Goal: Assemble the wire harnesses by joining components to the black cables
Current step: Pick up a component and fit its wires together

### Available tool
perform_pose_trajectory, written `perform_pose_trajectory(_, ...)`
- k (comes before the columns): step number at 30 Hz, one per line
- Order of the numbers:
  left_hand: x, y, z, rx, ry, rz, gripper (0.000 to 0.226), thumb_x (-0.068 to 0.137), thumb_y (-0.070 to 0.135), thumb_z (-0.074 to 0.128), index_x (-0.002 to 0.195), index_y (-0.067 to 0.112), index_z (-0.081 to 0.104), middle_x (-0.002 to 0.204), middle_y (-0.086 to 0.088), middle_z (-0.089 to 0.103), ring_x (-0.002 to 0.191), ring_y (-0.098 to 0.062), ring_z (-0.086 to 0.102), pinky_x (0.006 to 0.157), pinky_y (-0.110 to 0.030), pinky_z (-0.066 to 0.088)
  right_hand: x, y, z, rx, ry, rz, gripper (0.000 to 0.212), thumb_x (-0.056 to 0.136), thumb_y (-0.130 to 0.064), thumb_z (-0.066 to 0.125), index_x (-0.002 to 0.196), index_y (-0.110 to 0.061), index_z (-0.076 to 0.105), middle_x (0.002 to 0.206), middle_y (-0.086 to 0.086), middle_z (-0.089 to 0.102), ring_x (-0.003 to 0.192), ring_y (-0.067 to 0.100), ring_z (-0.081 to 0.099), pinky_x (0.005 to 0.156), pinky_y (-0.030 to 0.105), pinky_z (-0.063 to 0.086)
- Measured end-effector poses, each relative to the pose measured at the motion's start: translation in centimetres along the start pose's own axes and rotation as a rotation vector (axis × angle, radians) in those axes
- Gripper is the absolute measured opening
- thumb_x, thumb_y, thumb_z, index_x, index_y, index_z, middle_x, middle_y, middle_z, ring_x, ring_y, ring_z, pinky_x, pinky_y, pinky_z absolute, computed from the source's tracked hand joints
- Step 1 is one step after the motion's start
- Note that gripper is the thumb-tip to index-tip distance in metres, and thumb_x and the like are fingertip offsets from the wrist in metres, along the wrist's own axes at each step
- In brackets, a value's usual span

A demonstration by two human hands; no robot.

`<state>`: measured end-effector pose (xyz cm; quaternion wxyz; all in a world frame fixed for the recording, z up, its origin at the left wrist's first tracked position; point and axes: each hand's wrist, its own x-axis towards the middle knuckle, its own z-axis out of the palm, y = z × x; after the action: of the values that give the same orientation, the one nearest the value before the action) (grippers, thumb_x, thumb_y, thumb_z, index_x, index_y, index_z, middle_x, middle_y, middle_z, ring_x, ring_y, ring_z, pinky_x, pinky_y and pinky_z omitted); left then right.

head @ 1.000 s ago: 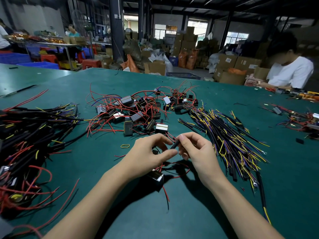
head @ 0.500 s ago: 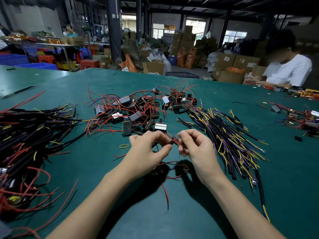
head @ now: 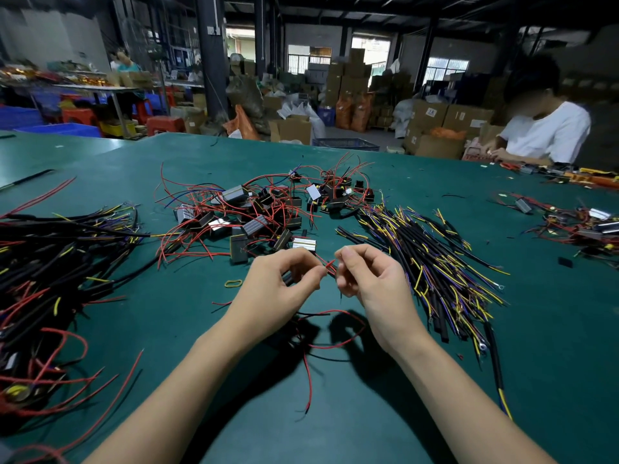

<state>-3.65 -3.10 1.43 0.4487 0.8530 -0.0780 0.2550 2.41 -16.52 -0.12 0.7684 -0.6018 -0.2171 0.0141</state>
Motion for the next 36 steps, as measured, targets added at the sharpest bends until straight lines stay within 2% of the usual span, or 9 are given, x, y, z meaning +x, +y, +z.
perform_pose_trajectory(2, 0.0, -0.1, 0.0, -0.055, 0.028, -0.025, 0.013, 0.089, 0.011, 0.063, 0.077, 0.008, 0.067, 0.066, 0.000, 0.066, 0.058, -0.002, 0.051, 0.059, -0.011, 0.038, 0.2, -0.5, -0.4, -0.028, -0.007, 0.032, 0.015, 0.094, -0.013, 0.055, 0.084, -0.009, 0.065, 0.062, -0.006, 0.060, 0.051, 0.006, 0.051, 0.050, 0.015, 0.038)
perform_pose_trajectory(5, 0.4, -0.5, -0.2, -0.213, 0.098, -0.121, 0.013, 0.090, 0.011, 0.062, 0.080, 0.006, 0.067, 0.069, -0.005, 0.069, 0.060, -0.003, 0.056, 0.059, -0.013, 0.042, 0.4, -1.7, -1.3, -0.083, -0.022, 0.015, 0.013, 0.094, -0.011, 0.054, 0.095, -0.009, 0.067, 0.070, -0.002, 0.062, 0.056, 0.006, 0.051, 0.050, 0.013, 0.038)
perform_pose_trajectory(8, 0.8, -1.0, -0.7, -0.410, 0.164, -0.234, 0.014, 0.092, 0.012, 0.058, 0.080, 0.012, 0.065, 0.067, 0.000, 0.069, 0.059, 0.001, 0.059, 0.054, -0.010, 0.042, 0.0, -2.5, -1.7, -0.235, -0.177, -0.025, 0.017, 0.093, 0.000, 0.053, 0.096, -0.010, 0.067, 0.076, 0.003, 0.065, 0.060, 0.001, 0.056, 0.055, 0.009, 0.041)
perform_pose_trajectory(13, 0.9, -1.6, -0.8, -0.539, 0.182, -0.306, 0.016, 0.096, 0.015, 0.053, 0.082, 0.014, 0.061, 0.069, 0.002, 0.068, 0.065, -0.006, 0.061, 0.057, -0.016, 0.047, -0.4, -2.4, -1.5, -0.409, -0.376, 0.038, 0.017, 0.089, 0.001, 0.059, 0.089, -0.012, 0.070, 0.070, 0.000, 0.067, 0.060, 0.002, 0.057, 0.059, 0.011, 0.044)
perform_pose_trajectory(17, 1.1, -1.8, -1.0, -0.729, 0.229, -0.378, 0.019, 0.098, 0.015, 0.048, 0.081, 0.016, 0.056, 0.070, -0.001, 0.063, 0.068, -0.011, 0.061, 0.066, -0.026, 0.051, -0.1, -1.4, -2.3, -0.558, -0.360, 0.079, 0.022, 0.089, -0.003, 0.061, 0.080, -0.021, 0.072, 0.064, -0.003, 0.066, 0.054, 0.005, 0.051, 0.057, 0.018, 0.041)
perform_pose_trajectory(23, 1.5, -2.8, -1.6, -1.061, 0.352, -0.552, 0.019, 0.099, 0.014, 0.043, 0.083, 0.015, 0.053, 0.065, -0.001, 0.062, 0.063, -0.015, 0.063, 0.057, -0.024, 0.056, -0.1, -0.3, -3.1, -0.738, -0.429, 0.214, 0.025, 0.087, -0.003, 0.063, 0.077, -0.023, 0.072, 0.066, -0.001, 0.068, 0.058, 0.006, 0.057, 0.058, 0.019, 0.045)
perform_pose_trajectory(29, 1.7, -3.9, -1.8, -1.230, 0.359, -0.587, 0.018, 0.100, 0.017, 0.042, 0.084, 0.015, 0.052, 0.066, 0.001, 0.062, 0.060, -0.013, 0.063, 0.065, -0.028, 0.053, 0.1, -1.2, -3.7, -0.761, -0.499, 0.244, 0.021, 0.087, -0.003, 0.064, 0.079, -0.021, 0.073, 0.068, 0.001, 0.071, 0.060, 0.000, 0.061, 0.060, 0.011, 0.043)
perform_pose_trajectory(32, 1.7, -3.8, -1.6, -1.232, 0.339, -0.534, 0.018, 0.100, 0.016, 0.042, 0.085, 0.014, 0.052, 0.067, -0.001, 0.063, 0.063, -0.015, 0.064, 0.063, -0.027, 0.056, 0.2, -1.5, -3.7, -0.912, -0.475, 0.169, 0.017, 0.086, -0.012, 0.066, 0.077, -0.025, 0.073, 0.073, 0.000, 0.072, 0.065, 0.002, 0.059, 0.063, 0.011, 0.041)
perform_pose_trajectory(36, 1.9, -2.8, -1.0, -1.206, 0.349, -0.505, 0.016, 0.100, 0.014, 0.043, 0.086, 0.013, 0.052, 0.070, -0.004, 0.064, 0.069, -0.017, 0.064, 0.065, -0.030, 0.058, -0.7, -1.6, -1.0, -0.881, -0.257, -0.138, 0.010, 0.080, -0.030, 0.073, 0.079, -0.021, 0.069, 0.077, -0.009, 0.067, 0.078, 0.007, 0.059, 0.075, 0.018, 0.041)
